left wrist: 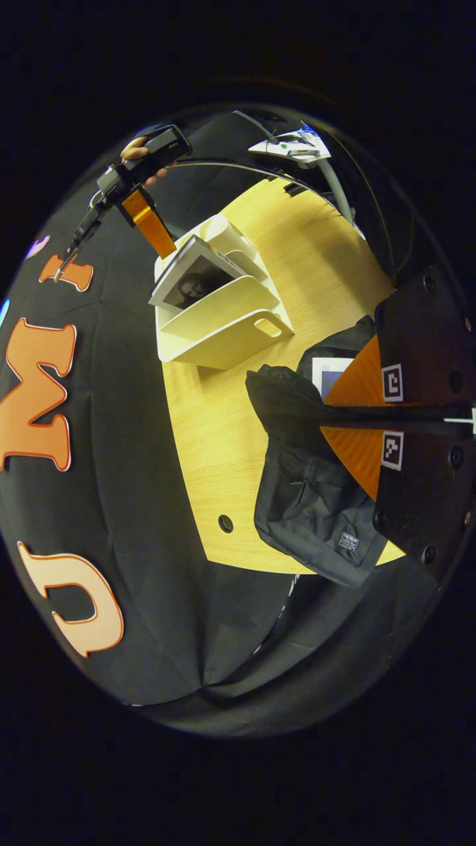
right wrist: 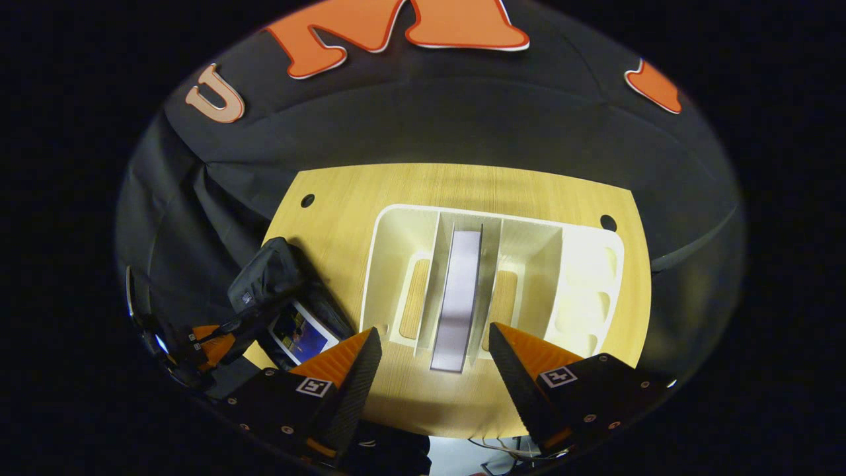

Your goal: Open the schoolbag, grab two books from the bookshelf and put them into the schoolbag.

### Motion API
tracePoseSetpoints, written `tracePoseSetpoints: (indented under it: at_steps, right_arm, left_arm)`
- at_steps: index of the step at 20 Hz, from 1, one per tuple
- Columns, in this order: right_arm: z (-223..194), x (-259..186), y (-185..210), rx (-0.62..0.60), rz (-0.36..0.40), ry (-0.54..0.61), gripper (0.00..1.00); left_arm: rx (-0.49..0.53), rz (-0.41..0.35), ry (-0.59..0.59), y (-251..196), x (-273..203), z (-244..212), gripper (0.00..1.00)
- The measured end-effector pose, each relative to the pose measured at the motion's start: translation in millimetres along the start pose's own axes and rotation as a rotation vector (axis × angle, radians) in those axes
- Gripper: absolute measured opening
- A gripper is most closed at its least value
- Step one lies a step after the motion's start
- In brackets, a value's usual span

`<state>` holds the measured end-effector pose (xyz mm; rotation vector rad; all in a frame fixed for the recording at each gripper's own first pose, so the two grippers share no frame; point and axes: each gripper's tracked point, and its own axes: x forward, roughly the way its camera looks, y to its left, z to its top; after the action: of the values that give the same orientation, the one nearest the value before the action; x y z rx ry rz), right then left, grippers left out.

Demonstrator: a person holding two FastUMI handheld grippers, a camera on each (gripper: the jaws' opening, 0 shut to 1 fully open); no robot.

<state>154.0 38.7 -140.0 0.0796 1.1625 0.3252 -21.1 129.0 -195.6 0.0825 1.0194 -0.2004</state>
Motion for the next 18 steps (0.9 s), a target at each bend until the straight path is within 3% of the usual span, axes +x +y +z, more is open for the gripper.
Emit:
tracePoseSetpoints:
  at_steps: [3, 4, 5, 7, 9, 14, 18]
  right_arm:
    - [8.9, 31.7, -13.1, 0.003, -0.031, 0.045, 0.9]
    - [9.6, 39.1, -14.8, 0.01, -0.031, 0.058, 0.72]
    - [11.8, 46.2, -17.5, 0.015, -0.035, 0.068, 0.8]
    - [12.6, 59.1, -23.5, 0.017, -0.043, 0.1, 0.67]
    - [9.9, 70.2, -25.2, 0.038, -0.053, 0.136, 0.46]
    - [8.2, 64.4, -34.4, 0.08, -0.077, 0.151, 0.34]
    - [3.9, 37.5, -33.2, 0.093, -0.085, 0.11, 0.34]
  left_arm:
    - [-0.022, 0.022, 0.021, -1.3, -0.7, -1.8, 0.02]
    - [-0.028, 0.03, 0.028, -1.2, -1.2, -2.2, 0.02]
    - [-0.033, 0.037, 0.035, -2.2, 0.0, -2.4, 0.02]
    - [-0.045, 0.051, 0.048, -4.1, 0.8, -2.3, 0.02]
    - [-0.054, 0.063, 0.058, -5.4, 4.3, -0.8, 0.02]
    - [-0.052, 0.078, 0.07, -4.5, 3.9, 0.3, 0.02]
    - [-0.047, 0.06, 0.067, -3.7, 4.5, -0.5, 0.02]
